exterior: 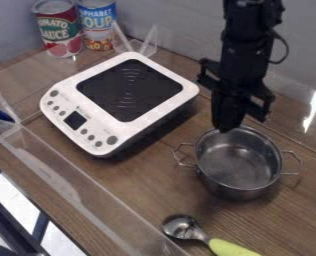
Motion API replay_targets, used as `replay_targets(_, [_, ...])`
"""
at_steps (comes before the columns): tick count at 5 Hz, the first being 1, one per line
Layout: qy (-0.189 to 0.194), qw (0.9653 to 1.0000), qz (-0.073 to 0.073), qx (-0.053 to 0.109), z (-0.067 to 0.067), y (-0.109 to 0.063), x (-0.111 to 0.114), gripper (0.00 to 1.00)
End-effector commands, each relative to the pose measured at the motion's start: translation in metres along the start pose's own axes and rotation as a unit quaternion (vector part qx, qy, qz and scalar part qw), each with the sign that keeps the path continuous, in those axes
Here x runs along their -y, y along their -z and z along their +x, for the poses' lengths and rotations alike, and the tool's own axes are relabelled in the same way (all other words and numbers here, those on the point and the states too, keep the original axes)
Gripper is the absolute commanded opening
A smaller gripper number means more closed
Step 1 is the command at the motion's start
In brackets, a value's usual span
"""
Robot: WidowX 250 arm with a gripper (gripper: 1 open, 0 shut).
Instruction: Put silver pot on the white and black stove top
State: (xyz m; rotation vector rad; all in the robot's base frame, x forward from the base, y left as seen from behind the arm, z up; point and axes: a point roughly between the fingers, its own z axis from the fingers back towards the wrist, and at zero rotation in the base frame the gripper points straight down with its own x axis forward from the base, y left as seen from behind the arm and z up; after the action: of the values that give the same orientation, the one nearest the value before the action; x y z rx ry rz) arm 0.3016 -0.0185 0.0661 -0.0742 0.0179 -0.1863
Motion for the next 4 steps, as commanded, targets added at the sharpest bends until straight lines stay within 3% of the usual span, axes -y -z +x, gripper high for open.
replay_targets(1, [-0.022,0.9981,0.002,0.057,0.004,-0.019,-0.001,0.00])
replay_targets(3, [-0.088,0.9920,0.002,0.091,0.025,-0.025,0.010,0.00])
replay_targets(4, [-0.068,0.9926,-0.006,0.101,0.031,-0.018,0.005,0.00])
